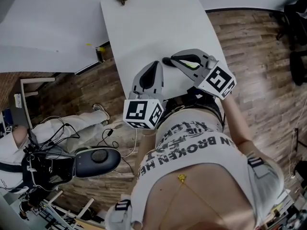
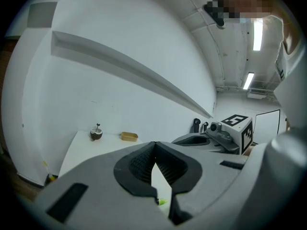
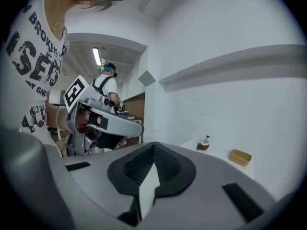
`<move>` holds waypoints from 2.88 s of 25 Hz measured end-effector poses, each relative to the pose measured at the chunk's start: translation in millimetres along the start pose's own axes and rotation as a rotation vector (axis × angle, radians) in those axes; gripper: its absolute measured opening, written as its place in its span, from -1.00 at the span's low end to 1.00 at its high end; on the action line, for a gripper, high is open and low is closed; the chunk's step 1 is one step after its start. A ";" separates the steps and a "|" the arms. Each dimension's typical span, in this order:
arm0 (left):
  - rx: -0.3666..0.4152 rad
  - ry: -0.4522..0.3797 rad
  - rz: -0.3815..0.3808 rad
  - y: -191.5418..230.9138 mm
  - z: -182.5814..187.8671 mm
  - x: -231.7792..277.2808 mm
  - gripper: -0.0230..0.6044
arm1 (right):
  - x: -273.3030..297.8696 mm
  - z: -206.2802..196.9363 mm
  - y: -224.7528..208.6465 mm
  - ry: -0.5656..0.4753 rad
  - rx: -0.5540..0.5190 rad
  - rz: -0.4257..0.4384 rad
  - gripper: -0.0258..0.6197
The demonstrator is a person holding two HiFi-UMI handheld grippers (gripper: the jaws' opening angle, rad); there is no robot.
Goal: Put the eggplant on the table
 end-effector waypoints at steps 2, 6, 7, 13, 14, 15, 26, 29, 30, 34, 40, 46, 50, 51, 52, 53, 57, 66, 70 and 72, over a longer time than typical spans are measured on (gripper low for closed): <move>0.009 -0.009 -0.005 0.3 4.1 1.7 -0.93 | -1.5 9.2 -0.5 -0.035 -0.012 -0.002 -0.90; 0.024 -0.034 -0.009 0.2 13.8 2.1 -0.93 | -5.7 25.5 0.6 -0.100 -0.014 -0.025 -0.90; 0.027 -0.041 -0.009 -0.2 16.0 1.7 -0.93 | -7.0 28.7 1.4 -0.111 -0.013 -0.030 -0.90; 0.038 -0.082 -0.017 -2.8 28.7 3.9 -0.93 | -11.4 43.3 2.0 -0.163 -0.020 -0.045 -0.90; 0.040 -0.088 -0.019 -4.0 30.6 3.4 -0.93 | -12.2 45.7 2.8 -0.171 -0.022 -0.047 -0.90; 0.042 -0.094 -0.021 -5.3 32.4 2.9 -0.93 | -13.0 48.1 3.6 -0.179 -0.023 -0.048 -0.90; 0.049 -0.130 -0.026 -12.2 42.1 -3.7 -0.93 | -19.7 64.2 12.2 -0.218 -0.038 -0.059 -0.90; 0.049 -0.127 -0.026 -11.7 42.6 -3.4 -0.93 | -21.3 66.4 11.7 -0.222 -0.031 -0.060 -0.90; 0.047 -0.128 -0.024 -11.4 42.6 -3.1 -0.93 | -21.6 66.7 11.2 -0.222 -0.029 -0.059 -0.90; 0.044 -0.132 -0.023 -11.3 41.7 -2.5 -0.93 | -23.4 66.7 10.7 -0.220 -0.030 -0.061 -0.90; 0.047 -0.132 -0.018 -15.1 41.6 -4.0 -0.93 | -29.5 68.2 11.2 -0.221 -0.039 -0.061 -0.90; 0.050 -0.124 -0.021 -12.7 43.0 0.5 -0.93 | -27.4 68.1 6.6 -0.219 -0.035 -0.058 -0.90; 0.044 -0.123 -0.019 -10.9 43.1 1.8 -0.93 | -24.8 67.8 4.5 -0.210 -0.034 -0.055 -0.90; 0.043 -0.123 -0.019 -10.5 43.0 1.5 -0.93 | -24.1 67.6 4.8 -0.208 -0.033 -0.054 -0.90; 0.043 -0.123 -0.019 -10.0 42.7 1.2 -0.93 | -23.5 67.4 5.1 -0.208 -0.033 -0.054 -0.90; 0.044 -0.122 -0.019 -9.5 42.2 0.9 -0.93 | -23.0 67.1 5.4 -0.209 -0.032 -0.054 -0.90; 0.045 -0.121 -0.020 -9.0 40.4 1.3 -0.93 | -22.5 64.7 5.1 -0.205 -0.031 -0.054 -0.90; 0.039 -0.115 -0.019 -9.9 36.9 3.4 -0.93 | -24.0 60.5 2.0 -0.188 -0.032 -0.054 -0.90; 0.040 -0.113 -0.021 -11.4 35.5 3.0 -0.93 | -25.0 58.9 2.8 -0.183 -0.030 -0.053 -0.90; 0.041 -0.111 -0.022 -10.2 35.9 2.9 -0.93 | -23.9 59.8 2.5 -0.182 -0.027 -0.053 -0.90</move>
Point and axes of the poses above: the fingertips, and each gripper's own axes: x forward along the fingers, y to its left, z out of its top, the point moved 8 cm from there along -x, backward along the fingers, and after that the axes turned 2 degrees about z, right-handed, at the moved point
